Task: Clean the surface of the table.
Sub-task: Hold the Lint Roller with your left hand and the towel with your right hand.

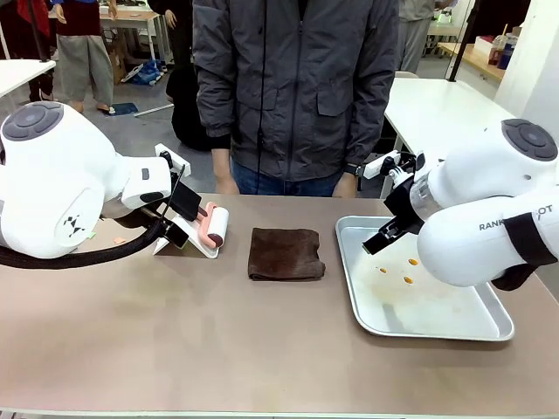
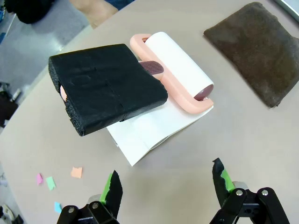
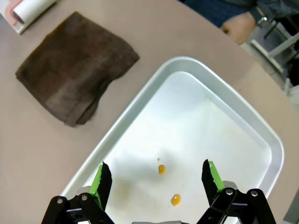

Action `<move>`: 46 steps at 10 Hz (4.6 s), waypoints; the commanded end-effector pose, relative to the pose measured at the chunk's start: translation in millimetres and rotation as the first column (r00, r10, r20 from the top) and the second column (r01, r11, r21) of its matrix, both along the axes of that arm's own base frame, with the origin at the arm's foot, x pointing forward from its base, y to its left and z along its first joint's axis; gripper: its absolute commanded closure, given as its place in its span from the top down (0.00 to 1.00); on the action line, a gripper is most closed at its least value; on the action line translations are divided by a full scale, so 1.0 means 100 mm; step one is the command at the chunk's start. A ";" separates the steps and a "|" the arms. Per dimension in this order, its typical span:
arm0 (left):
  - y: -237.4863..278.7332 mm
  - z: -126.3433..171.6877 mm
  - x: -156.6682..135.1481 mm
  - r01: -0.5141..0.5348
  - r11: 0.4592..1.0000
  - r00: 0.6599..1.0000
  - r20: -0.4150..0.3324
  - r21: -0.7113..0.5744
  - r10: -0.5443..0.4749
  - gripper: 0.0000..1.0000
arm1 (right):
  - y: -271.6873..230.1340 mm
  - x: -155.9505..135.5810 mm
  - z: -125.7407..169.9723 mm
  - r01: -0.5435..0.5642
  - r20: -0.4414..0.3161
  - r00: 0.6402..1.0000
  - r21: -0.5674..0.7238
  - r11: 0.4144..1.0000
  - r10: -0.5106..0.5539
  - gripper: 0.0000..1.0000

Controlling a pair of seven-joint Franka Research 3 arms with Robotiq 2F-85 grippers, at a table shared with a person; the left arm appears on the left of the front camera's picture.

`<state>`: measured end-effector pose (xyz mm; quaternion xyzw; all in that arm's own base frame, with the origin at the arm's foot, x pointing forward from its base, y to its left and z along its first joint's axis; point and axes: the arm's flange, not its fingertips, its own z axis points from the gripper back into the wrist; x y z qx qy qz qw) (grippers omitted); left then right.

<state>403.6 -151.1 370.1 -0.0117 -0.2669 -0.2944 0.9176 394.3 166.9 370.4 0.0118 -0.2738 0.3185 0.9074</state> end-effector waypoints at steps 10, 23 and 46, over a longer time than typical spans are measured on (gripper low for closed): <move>2.14 0.85 -0.47 -0.338 0.650 0.909 -0.416 -0.680 0.037 1.00 | -1.56 -1.20 0.86 0.366 -0.413 0.908 0.687 0.628 -0.078 1.00; 3.79 0.46 -1.04 -0.371 -0.049 0.894 -0.371 -0.927 0.253 1.00 | -3.71 -1.50 0.75 0.468 -0.439 0.881 0.865 0.183 -0.175 1.00; 0.82 1.21 0.61 -0.233 0.856 0.904 -0.427 -0.462 0.015 1.00 | 0.86 0.34 0.64 0.661 -0.534 0.697 0.222 0.717 -0.478 1.00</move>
